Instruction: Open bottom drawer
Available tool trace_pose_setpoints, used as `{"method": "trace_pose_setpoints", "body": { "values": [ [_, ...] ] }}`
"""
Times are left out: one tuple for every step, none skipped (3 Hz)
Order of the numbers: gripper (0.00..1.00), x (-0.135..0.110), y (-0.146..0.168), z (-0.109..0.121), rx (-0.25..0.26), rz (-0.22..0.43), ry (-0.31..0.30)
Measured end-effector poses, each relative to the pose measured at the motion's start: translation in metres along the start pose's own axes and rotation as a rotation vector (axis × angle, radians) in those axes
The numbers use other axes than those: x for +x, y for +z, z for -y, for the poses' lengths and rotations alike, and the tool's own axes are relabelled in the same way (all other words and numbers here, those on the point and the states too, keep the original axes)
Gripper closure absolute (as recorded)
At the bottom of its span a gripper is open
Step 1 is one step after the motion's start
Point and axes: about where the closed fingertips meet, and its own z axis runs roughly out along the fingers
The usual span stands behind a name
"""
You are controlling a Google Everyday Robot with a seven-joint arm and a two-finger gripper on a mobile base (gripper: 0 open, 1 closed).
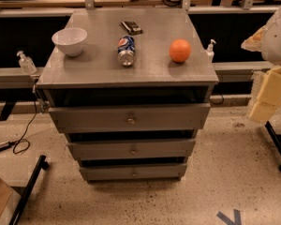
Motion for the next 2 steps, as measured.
{"method": "trace_pose_setpoints", "body": {
  "values": [
    [0.00, -0.001, -0.001, 0.000, 0.007, 0.004, -0.001],
    [0.00, -0.007, 0.012, 0.001, 0.046, 0.024, -0.018]
  ]
}}
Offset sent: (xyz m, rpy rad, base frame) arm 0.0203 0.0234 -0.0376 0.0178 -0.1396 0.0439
